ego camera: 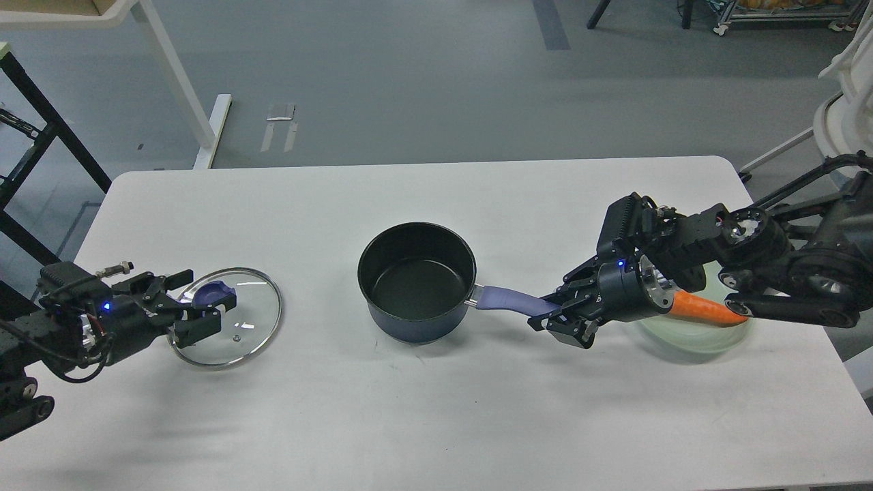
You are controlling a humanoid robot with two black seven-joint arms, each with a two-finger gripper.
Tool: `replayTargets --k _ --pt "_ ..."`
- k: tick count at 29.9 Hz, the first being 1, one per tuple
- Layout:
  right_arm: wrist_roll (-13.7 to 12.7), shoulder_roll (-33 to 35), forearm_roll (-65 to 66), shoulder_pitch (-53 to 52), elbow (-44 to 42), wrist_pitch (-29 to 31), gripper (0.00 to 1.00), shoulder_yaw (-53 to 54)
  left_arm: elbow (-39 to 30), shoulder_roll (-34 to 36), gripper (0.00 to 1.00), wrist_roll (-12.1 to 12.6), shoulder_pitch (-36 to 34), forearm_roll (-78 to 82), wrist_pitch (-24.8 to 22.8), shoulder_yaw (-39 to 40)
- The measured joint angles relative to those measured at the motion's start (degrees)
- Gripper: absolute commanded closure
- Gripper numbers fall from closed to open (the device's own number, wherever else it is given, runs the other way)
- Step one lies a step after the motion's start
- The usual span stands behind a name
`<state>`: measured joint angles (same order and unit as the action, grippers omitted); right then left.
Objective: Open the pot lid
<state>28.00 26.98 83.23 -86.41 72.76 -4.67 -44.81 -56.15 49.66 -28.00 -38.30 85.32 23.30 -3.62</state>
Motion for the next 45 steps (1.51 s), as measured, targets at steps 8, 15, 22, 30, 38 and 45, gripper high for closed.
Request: replayTargets --k 8,15,22,30,38,45 --pt "0.0 0.0 -0.1 0.0 -0.1 -0.1 0.01 0.0 -6.5 2.7 0.01 0.0 -7.8 -35.9 -13.8 3.9" --pt "0.0 2.0 -4.4 -1.9 0.2 -0.2 0.01 1.6 -6.4 2.4 0.01 0.0 -9.0 -69.7 -26.4 10.6" --pt "0.0 11.5 -16.2 -2.5 -0.4 -0.3 0.00 12.3 -6.1 1.1 0.01 0.0 -9.9 -75.4 -27.8 14.8" --pt "0.0 18.4 -39.7 14.6 -2.5 -0.4 0.00 37.6 -5.9 -4.2 0.01 0.0 -8.7 -79.3 -27.6 17.4" --pt "0.0 17.4 -62.4 31.0 -3.1 -0.4 0.00 55.9 -3.4 -9.8 0.01 0.0 -5.3 -81.1 -27.7 20.6" --pt "0.0 14.6 -81.4 35.7 -3.2 0.0 0.00 57.3 -2.9 -13.6 0.01 0.4 0.8 -81.3 -27.9 30.6"
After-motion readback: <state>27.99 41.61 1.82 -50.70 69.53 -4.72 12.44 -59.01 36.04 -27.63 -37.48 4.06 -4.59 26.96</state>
